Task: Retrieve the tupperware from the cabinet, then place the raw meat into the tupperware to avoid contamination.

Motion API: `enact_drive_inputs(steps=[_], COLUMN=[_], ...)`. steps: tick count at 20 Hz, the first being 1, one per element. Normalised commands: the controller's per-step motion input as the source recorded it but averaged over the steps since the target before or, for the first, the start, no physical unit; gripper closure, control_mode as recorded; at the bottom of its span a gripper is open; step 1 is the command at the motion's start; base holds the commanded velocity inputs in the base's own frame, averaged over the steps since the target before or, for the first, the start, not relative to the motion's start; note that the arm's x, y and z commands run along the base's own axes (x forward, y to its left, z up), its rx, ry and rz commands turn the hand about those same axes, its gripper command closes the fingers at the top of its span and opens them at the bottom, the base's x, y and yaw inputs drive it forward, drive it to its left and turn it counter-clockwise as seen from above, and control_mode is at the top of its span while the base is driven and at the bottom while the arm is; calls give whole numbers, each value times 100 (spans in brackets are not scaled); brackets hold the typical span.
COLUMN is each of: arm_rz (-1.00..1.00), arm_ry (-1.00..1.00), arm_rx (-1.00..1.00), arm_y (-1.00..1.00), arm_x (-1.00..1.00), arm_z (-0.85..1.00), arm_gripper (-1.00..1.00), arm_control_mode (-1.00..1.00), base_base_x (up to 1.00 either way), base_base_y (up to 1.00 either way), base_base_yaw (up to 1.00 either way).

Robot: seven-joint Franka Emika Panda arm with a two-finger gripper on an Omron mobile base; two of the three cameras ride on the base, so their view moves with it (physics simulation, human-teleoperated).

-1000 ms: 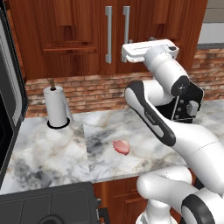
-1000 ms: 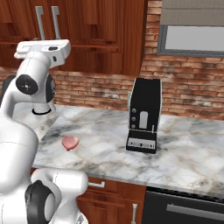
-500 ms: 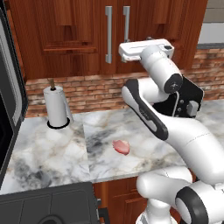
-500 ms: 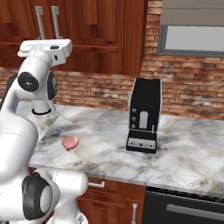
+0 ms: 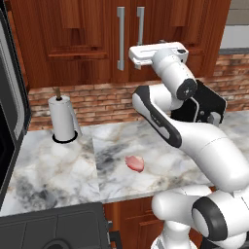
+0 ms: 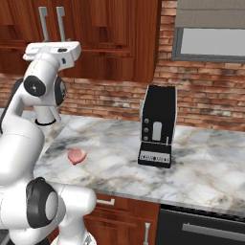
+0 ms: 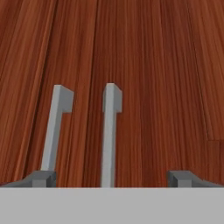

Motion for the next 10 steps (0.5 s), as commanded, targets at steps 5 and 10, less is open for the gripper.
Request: enact_drive_inputs(steps=[5, 10], arm_rz=[0, 0], arm_ry=[0, 0], arm_rx=[0, 0], arm_y=[0, 0], arm_x=[19, 17], arm_z=[-1, -4], arm_gripper=[-100, -100], arm_control_mode=[-100, -100], base_base_x=[0, 0], base_base_y=[0, 0], base_base_yaw=[0, 0])
